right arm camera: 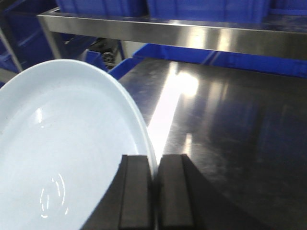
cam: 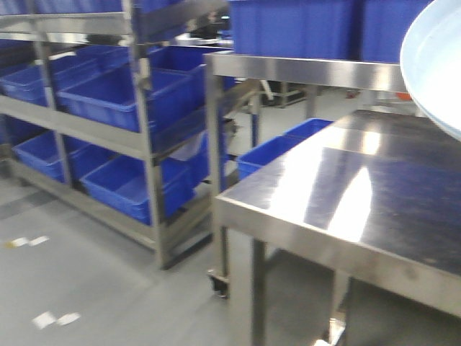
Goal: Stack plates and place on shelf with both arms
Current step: 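Drive the base away from the table holding the plates in the right gripper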
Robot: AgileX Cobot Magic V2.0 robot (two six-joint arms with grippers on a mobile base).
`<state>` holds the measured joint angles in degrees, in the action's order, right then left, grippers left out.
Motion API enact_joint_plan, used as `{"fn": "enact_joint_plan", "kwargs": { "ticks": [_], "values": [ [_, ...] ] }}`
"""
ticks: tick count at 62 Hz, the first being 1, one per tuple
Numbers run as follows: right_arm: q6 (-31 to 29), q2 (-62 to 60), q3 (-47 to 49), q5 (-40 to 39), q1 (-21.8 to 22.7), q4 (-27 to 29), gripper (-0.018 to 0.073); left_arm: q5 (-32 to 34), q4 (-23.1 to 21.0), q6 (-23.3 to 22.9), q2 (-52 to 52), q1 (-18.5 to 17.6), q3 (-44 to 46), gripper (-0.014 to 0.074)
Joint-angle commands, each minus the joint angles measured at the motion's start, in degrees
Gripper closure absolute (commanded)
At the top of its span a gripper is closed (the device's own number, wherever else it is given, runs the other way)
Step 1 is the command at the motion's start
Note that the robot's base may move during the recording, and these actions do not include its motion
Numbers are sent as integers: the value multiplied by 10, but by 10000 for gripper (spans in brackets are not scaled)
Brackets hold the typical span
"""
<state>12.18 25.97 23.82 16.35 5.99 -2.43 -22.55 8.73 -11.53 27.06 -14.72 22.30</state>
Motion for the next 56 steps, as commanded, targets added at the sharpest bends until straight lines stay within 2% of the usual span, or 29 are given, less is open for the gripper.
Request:
{"fn": "enact_joint_plan", "kwargs": {
  "ticks": [1,56],
  "values": [
    [-2,0,18,-54,4,-3,502,43,1,-6,2,1,18,499],
    [-2,0,18,-54,4,-3,502,43,1,-6,2,1,18,499]
  ]
}}
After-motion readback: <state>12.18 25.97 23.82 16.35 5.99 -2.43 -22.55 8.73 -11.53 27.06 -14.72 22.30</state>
